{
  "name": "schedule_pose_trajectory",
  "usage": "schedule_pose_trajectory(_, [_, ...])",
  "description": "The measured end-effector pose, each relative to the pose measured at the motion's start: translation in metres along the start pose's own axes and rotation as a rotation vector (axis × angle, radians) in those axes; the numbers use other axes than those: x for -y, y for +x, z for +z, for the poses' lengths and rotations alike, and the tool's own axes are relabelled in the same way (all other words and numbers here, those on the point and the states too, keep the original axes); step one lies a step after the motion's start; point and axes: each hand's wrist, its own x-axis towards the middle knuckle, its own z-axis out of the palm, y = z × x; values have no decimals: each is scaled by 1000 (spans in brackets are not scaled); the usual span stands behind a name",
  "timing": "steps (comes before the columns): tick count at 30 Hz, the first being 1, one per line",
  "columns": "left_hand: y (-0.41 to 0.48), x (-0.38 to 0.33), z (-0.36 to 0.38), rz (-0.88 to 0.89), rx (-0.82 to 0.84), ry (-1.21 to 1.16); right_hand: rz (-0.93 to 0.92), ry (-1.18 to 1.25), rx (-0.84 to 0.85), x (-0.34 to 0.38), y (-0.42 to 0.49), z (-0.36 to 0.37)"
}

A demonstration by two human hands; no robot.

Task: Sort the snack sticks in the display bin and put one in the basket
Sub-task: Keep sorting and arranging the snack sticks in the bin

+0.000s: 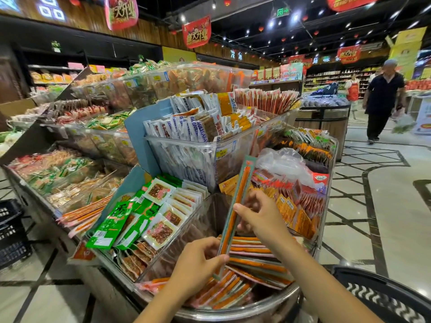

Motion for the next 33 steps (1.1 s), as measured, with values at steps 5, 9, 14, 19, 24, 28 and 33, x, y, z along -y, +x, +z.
schedule_pose_trajectory(5, [2, 10, -1, -13, -4, 130, -168, -80, -178, 11, 13, -21])
schedule_pose_trajectory(9, [7, 17, -2, -22, -47, 280, -169, -169, -198, 5, 12, -34])
schedule_pose_trajectory(14, [14, 10, 0, -21, -20, 518, -89, -190, -250, -15, 6, -48])
schedule_pose_trajectory(19, [28, 7, 10, 77, -114, 647, -120, -401, -287, -30, -6, -63])
schedule_pose_trajectory(24, [56, 16, 20, 107, -64, 741, -129, -613, -222, -39, -19, -76])
schedule_pose_trajectory(28, [80, 19, 26, 121, -70, 854, -129, -768, -152, -42, -28, -81])
schedule_pose_trajectory(33, [97, 16, 38, 113, -94, 854, -174, -1055, -125, -44, -34, -87])
